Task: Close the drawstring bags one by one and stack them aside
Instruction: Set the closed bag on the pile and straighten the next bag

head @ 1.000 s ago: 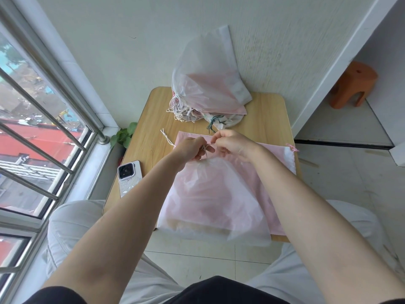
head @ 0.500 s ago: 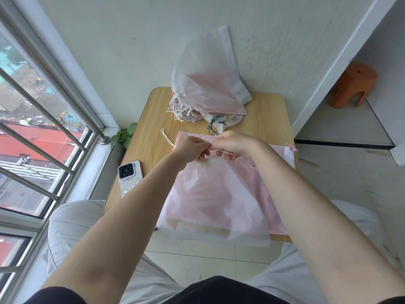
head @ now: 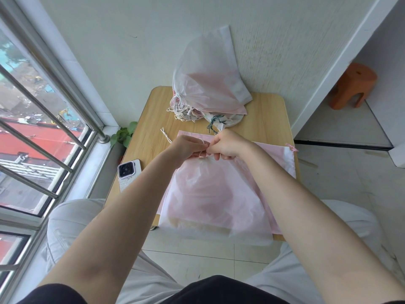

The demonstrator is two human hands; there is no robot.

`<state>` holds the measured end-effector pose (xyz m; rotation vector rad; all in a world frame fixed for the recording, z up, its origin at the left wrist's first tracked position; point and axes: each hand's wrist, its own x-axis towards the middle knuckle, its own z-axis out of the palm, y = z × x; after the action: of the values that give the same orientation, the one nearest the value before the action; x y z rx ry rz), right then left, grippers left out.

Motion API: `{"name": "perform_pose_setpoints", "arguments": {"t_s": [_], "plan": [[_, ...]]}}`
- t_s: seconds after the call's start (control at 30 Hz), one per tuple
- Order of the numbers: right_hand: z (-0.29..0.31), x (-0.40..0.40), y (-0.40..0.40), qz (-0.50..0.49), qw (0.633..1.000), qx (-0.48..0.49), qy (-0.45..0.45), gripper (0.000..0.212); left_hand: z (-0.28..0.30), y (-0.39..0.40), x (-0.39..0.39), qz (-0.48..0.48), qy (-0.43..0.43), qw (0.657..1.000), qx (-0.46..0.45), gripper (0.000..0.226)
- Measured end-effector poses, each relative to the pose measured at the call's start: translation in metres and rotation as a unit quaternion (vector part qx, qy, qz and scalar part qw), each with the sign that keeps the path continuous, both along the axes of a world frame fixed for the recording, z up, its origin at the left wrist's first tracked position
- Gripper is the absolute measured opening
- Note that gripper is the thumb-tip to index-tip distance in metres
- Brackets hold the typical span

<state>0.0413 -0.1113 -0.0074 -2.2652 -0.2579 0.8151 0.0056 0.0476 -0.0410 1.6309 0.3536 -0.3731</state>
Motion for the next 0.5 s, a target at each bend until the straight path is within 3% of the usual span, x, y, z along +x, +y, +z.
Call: {"name": "perform_pose_setpoints", "arguments": {"t_s": [0.17,0.27,0.33,0.4,0.5], "plan": [[0.005,-0.003,0.001,0.064,0.998,-0.027,0.006,0.01,0.001,-0.004,-0.001,0.032,0.005,0.997,0.065,0.013],[0.017,-0.007,-0.002,0.214,0.965,-0.063,0.137,0.012,0.004,-0.007,-0.001,0.042,0.007,0.993,0.108,0.012],[0.02,-0.008,-0.002,0.261,0.946,-0.079,0.172,0.011,0.005,-0.008,0.0,0.03,-0.002,0.989,0.144,0.012],[0.018,-0.004,-0.001,0.23,0.959,-0.09,0.139,0.011,0.005,-0.007,0.0,0.003,-0.019,0.984,0.178,0.015],[0.009,0.006,-0.002,0.096,0.993,-0.06,0.04,0.011,0.005,-0.005,-0.001,-0.029,-0.048,0.978,0.199,0.02]]}}
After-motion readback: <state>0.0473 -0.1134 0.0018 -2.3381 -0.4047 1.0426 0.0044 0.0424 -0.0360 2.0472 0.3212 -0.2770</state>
